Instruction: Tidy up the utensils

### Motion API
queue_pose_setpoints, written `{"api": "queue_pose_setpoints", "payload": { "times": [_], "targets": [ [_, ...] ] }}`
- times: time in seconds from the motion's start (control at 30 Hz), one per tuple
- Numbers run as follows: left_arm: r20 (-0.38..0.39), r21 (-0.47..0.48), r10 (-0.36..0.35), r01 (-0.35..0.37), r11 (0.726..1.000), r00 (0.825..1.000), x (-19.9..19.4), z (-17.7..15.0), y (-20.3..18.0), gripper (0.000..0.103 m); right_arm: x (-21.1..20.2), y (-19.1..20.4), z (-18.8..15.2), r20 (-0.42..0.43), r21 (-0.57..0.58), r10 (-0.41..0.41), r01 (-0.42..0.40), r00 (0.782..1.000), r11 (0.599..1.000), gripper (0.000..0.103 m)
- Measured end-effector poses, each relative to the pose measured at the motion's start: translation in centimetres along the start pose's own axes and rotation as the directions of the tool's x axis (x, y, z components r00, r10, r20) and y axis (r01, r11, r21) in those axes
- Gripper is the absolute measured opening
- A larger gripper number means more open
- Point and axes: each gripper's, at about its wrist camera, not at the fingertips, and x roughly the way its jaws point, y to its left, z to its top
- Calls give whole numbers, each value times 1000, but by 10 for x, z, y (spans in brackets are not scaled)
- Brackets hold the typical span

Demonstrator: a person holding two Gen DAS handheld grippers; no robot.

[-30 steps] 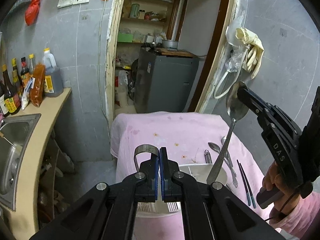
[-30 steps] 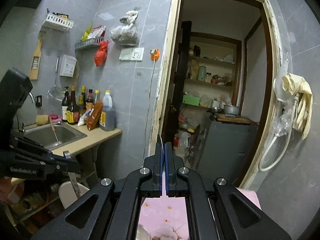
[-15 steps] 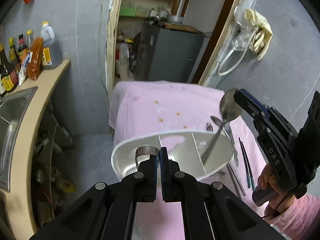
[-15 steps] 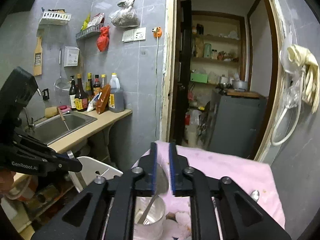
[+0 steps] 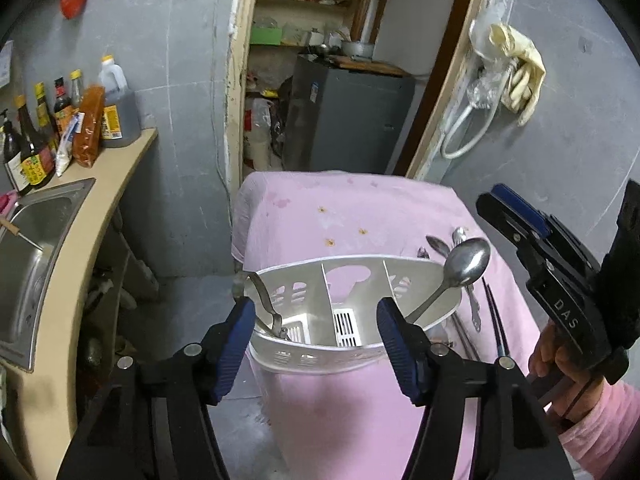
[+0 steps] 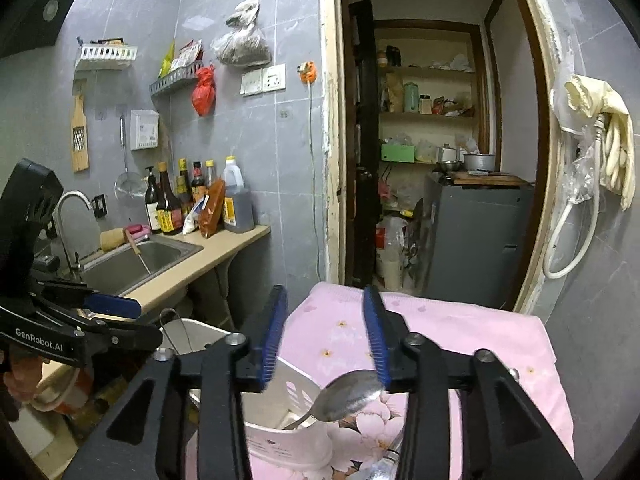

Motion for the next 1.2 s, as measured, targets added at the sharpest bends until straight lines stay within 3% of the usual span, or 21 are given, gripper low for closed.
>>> {"api": "queue_pose_setpoints", "payload": {
  "times": [0.13,0.23,0.47,0.63,0.73,0.93,1.2],
  "targets": [
    [73,-47,-2,6,999,997,-14,0,-2,70,-19,-10,6,31,24,-30,29,999,999,57],
    [149,-57,16,-8,998,989,-24,0,-10,81,-35,-21,13,55,40,-56,54,997,998,71],
    [346,-36,50,-40,999,937,-44,3,-51,101,-76,-57,24,109,53,-151,146,982,988,99],
    [439,29,66,-87,996,896,-45,6,-95,103,-101,-81,28,135,40,-214,211,967,977,102],
    [471,62,47,-86,994,881,-40,6,-121,103,-115,-99,27,150,36,-249,246,957,968,102],
    [495,86,21,-73,994,869,-24,8,-166,103,-132,-141,22,157,48,-290,286,944,957,102],
    [481,82,17,-65,995,876,9,10,-209,103,-124,-196,6,123,73,-297,290,947,954,102]
  ]
}}
